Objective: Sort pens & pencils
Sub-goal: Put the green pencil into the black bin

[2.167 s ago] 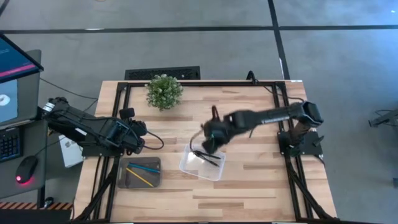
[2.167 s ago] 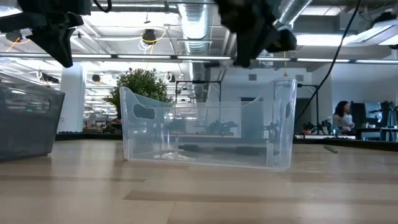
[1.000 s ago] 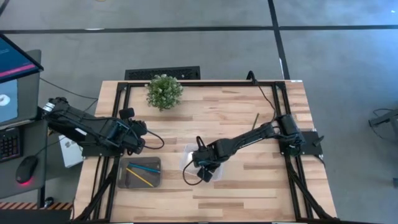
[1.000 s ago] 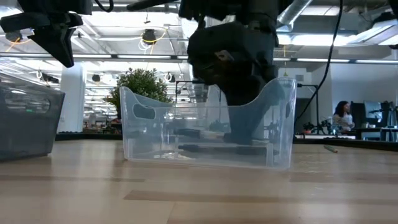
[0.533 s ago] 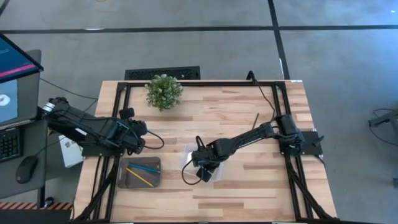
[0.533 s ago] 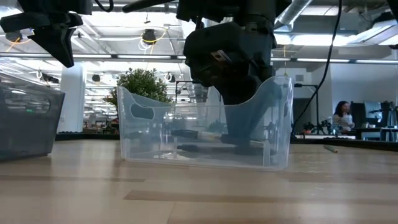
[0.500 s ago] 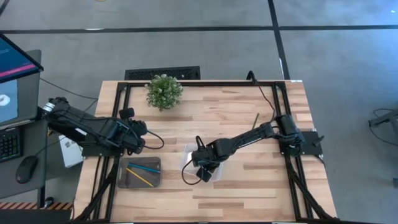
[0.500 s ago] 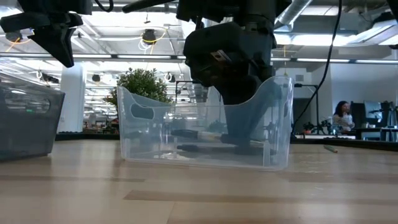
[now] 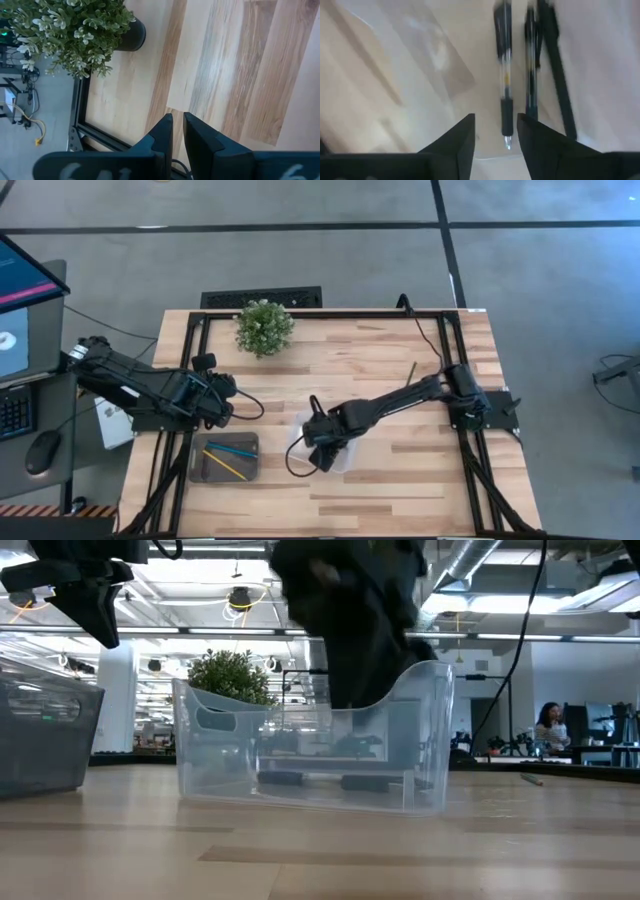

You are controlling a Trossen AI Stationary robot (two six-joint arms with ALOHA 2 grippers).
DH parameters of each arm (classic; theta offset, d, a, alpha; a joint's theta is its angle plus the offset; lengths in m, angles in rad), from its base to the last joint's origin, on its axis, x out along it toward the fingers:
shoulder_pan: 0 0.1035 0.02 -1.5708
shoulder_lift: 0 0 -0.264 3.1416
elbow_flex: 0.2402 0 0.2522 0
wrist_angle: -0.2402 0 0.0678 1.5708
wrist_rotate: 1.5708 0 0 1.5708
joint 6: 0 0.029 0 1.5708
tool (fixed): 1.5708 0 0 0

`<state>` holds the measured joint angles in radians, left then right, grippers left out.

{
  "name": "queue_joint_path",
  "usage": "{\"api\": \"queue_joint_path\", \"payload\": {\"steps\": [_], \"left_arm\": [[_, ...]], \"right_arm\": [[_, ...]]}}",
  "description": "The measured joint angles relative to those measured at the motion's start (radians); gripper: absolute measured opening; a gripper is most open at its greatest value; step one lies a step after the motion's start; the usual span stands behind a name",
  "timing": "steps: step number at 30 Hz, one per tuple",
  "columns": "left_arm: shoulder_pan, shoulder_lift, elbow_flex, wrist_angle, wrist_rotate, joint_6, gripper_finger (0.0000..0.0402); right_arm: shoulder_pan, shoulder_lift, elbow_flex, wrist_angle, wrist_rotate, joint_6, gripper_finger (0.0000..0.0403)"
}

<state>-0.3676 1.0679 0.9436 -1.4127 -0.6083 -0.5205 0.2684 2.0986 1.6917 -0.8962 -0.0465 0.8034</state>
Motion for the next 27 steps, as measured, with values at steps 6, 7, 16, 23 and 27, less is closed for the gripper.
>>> {"api": "queue_joint_path", "payload": {"steps": [6, 7, 16, 23, 27], "left_arm": [[0.000, 0.000, 0.000, -0.002, 0.000, 0.000, 0.0036], [0.000, 0.000, 0.000, -0.003, 0.000, 0.000, 0.0036], [0.000, -0.001, 0.000, -0.007, -0.001, 0.000, 0.0036], [0.000, 0.000, 0.000, -0.010, -0.001, 0.010, 0.0036], [0.000, 0.000, 0.000, -0.010, -0.001, 0.013, 0.0036]], "right_arm": [[-0.005, -0.057, 0.137, -0.171, 0.112, 0.055, 0.0178], [-0.008, -0.080, 0.151, -0.219, 0.138, 0.057, 0.0178], [-0.012, -0.283, 0.186, -0.396, 0.268, 0.063, 0.0171], [-0.039, -0.411, 0.186, -0.672, 0.407, 0.214, 0.0173], [-0.077, -0.506, 0.123, -0.658, 0.420, 0.262, 0.0173]]}}
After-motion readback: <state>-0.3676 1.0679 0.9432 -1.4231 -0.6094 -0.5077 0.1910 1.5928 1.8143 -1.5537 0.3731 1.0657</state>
